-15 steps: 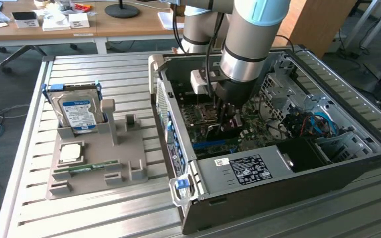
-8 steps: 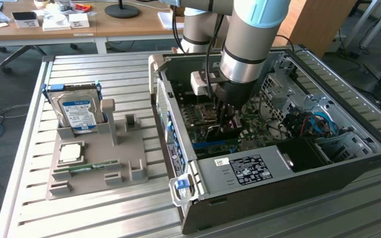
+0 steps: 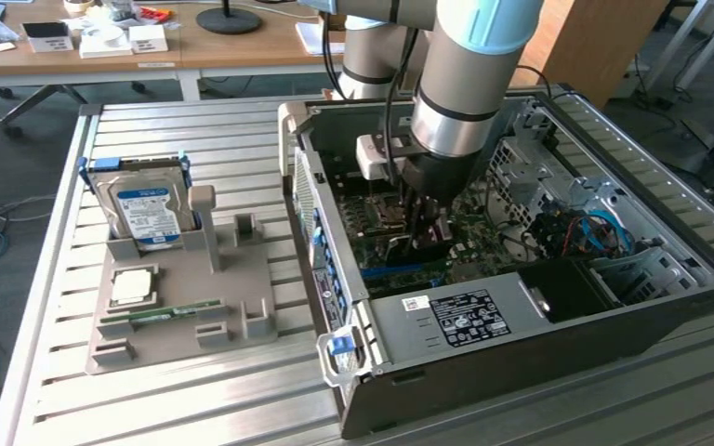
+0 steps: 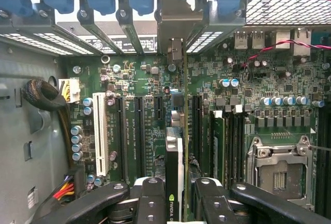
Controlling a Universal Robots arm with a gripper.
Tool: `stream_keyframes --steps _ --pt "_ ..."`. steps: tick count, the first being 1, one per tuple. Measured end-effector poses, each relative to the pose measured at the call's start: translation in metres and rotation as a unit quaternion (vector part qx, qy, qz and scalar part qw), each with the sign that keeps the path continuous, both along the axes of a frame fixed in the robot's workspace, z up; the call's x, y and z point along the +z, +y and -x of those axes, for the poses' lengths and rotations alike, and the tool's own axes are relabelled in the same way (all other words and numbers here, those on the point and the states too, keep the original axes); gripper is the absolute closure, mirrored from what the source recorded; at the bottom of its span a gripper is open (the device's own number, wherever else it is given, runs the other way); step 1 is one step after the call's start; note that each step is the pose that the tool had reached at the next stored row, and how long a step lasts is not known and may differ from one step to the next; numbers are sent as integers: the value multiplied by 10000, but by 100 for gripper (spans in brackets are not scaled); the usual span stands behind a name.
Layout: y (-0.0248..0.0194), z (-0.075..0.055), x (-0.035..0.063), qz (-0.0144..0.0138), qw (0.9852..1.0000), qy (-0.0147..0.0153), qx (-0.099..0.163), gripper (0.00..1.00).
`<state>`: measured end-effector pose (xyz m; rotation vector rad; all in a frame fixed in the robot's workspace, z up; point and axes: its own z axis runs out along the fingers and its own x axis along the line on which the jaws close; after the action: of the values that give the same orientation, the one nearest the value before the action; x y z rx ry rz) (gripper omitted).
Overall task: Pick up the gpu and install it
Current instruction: 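Insert the gpu into the slot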
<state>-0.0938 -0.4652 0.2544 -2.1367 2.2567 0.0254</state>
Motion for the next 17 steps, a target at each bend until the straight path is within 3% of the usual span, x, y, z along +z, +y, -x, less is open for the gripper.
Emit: stream_keyframes --steps 17 --pt "2 0 -23 -4 10000 0 0 73"
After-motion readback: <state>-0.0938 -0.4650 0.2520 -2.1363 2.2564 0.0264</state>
